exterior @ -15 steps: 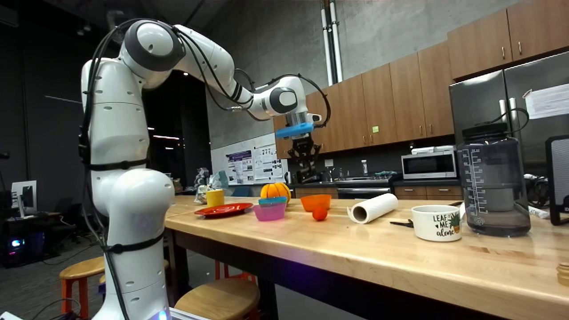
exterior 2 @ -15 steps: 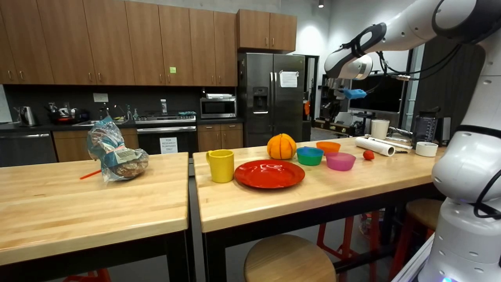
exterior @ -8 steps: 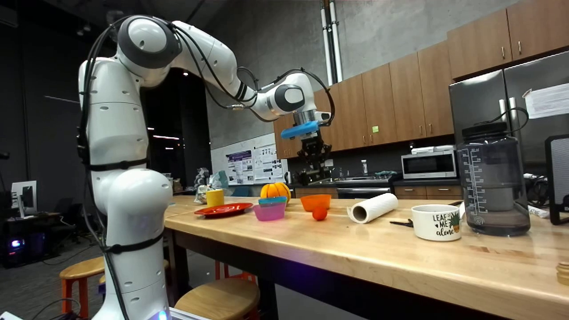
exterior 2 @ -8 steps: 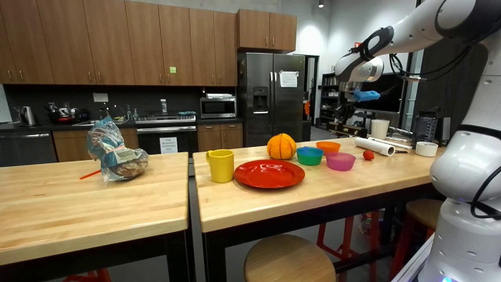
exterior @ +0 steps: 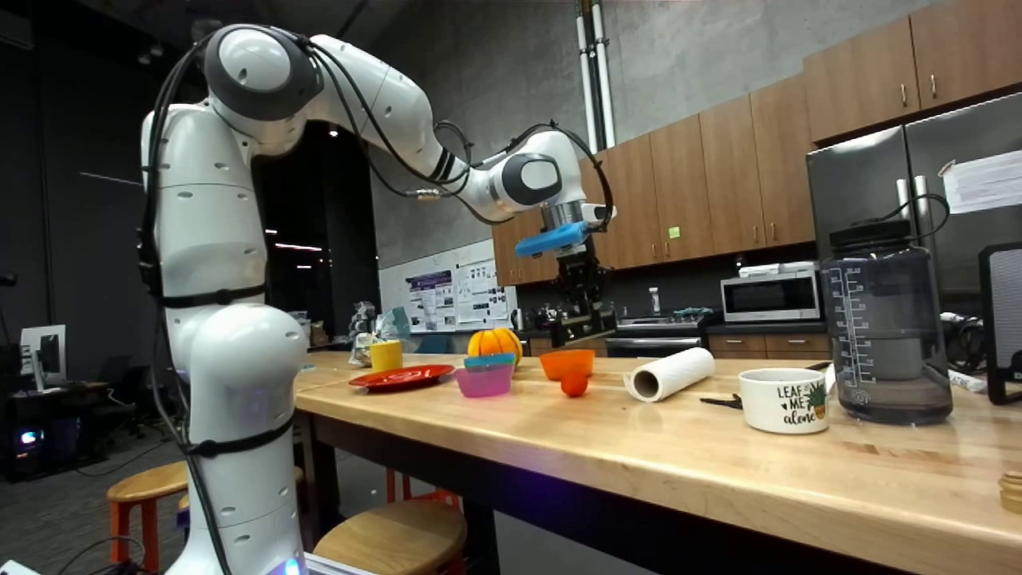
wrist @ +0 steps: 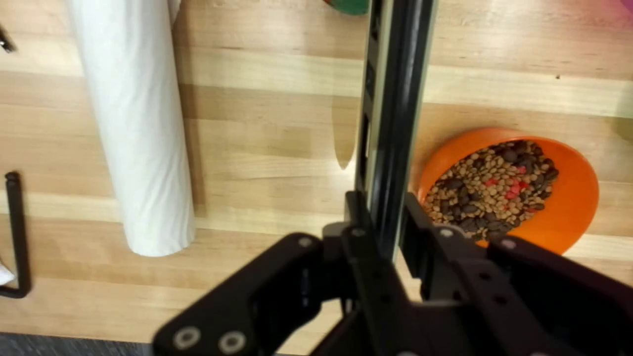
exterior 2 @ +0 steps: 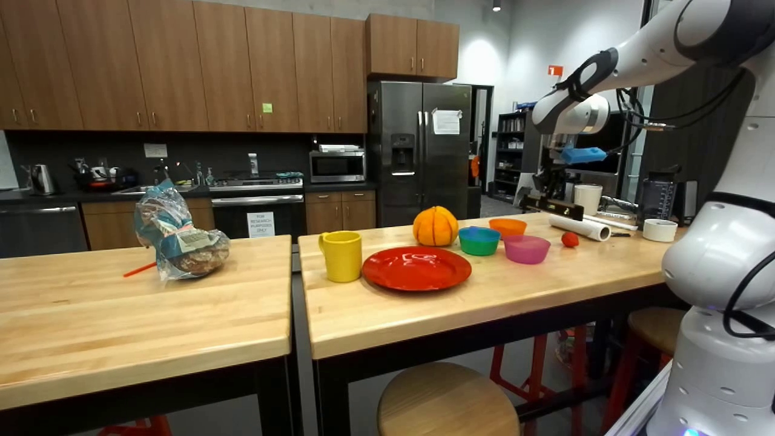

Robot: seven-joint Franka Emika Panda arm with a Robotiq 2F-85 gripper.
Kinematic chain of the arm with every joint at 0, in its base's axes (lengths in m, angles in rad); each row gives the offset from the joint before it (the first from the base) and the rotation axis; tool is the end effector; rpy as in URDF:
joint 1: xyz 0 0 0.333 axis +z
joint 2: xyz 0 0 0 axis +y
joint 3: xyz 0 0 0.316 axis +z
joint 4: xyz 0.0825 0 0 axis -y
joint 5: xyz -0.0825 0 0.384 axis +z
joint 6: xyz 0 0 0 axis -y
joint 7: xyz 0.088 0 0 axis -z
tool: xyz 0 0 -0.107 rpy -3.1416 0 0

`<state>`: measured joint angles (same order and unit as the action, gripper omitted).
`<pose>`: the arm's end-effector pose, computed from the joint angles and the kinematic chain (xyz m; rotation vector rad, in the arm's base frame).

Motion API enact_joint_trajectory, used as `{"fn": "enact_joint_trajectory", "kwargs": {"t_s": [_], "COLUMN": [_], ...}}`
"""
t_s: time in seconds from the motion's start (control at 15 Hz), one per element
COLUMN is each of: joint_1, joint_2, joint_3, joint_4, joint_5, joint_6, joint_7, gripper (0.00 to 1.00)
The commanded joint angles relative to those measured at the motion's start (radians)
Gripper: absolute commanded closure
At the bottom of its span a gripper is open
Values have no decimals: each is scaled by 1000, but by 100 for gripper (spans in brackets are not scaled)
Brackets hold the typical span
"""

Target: Remove the black object from the yellow mug and move it to the right

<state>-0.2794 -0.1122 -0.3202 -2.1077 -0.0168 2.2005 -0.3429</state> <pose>0.4425 -0.3083 0.4832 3.0324 -0.3807 0.2869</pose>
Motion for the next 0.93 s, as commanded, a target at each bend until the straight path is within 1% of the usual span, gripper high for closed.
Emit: {"fn": "enact_joint_trajectory", "kwargs": {"t_s": [0.0, 0.4, 0.87], "joint_1": [-26, -59, -73], "joint_2": [-37, -12, 40], "joint_3": [-18, -56, -91], "joint_4": [-20, 17, 42], "joint_5": [-37, -60, -49], "joint_6": [22, 29, 85], "joint_7": [29, 8, -34], "gripper": [95, 95, 95]}}
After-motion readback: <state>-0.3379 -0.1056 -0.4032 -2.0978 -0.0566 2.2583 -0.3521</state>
